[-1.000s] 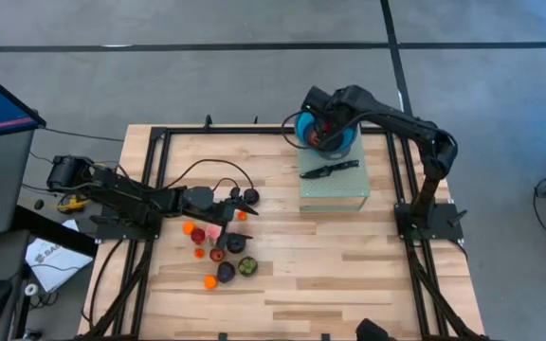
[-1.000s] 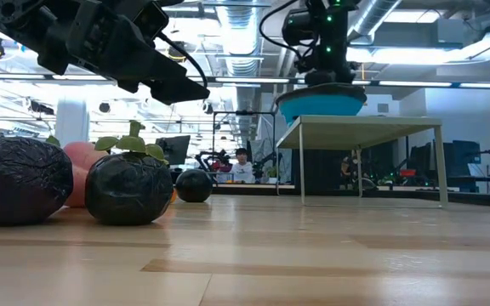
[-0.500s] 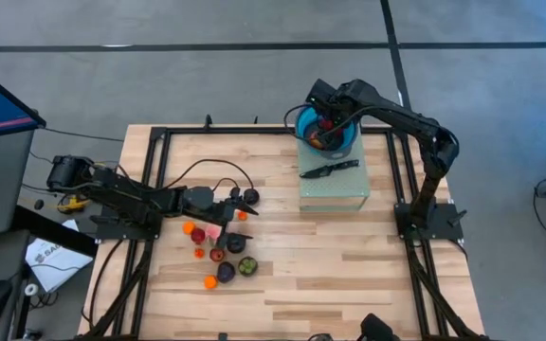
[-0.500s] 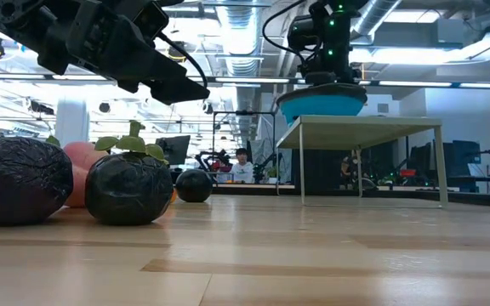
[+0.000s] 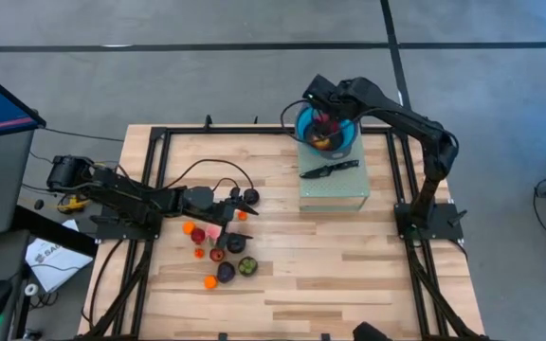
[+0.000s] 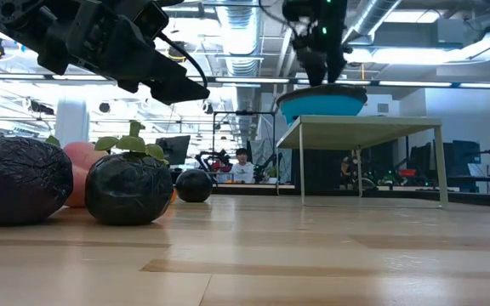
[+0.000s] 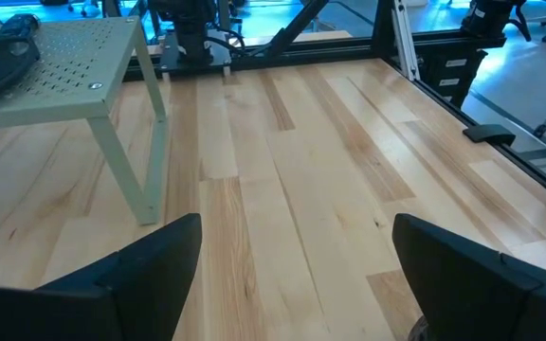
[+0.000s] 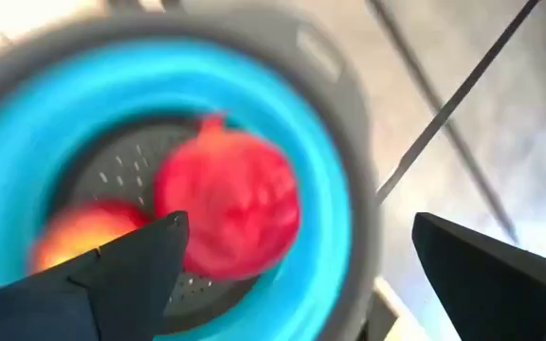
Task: Pick & Place Fruit
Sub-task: Put the right red pomegranate into the blue strainer bowl on the shelf, then put the pink peach into the blue strainer bowl on the shelf
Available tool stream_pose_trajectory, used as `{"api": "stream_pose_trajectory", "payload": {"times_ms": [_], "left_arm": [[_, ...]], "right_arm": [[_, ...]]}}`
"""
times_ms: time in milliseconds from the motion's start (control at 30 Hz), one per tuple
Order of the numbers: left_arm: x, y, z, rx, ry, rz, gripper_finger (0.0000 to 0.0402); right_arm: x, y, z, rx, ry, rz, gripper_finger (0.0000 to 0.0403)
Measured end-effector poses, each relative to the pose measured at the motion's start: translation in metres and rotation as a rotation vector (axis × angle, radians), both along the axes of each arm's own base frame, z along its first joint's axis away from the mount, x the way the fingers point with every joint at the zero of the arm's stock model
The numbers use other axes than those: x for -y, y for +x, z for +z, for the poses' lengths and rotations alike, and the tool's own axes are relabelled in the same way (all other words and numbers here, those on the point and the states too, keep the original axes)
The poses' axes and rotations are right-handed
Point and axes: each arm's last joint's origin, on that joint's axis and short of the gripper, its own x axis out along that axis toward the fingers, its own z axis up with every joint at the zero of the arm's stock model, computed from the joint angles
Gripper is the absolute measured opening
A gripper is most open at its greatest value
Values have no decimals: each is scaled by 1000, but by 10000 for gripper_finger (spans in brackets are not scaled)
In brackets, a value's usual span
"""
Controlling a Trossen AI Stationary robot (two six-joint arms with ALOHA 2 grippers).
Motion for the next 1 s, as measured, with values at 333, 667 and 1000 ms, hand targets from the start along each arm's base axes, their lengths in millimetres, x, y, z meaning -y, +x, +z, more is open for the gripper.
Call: {"api": "stream_pose_trajectory", "payload": {"times_ms": [333,667,1000], "left_arm": [[-1,0,0,-2,6,40,341],[-2,-22,18,-43,33,154,341],[-6,-53,26,-170,4,212,341]], "right_arm": [[-100,19,48,50,-324,120,379],[-255,36,-8,208,-433,343,346],[-345,49,-97,660,-355,462,325]]}}
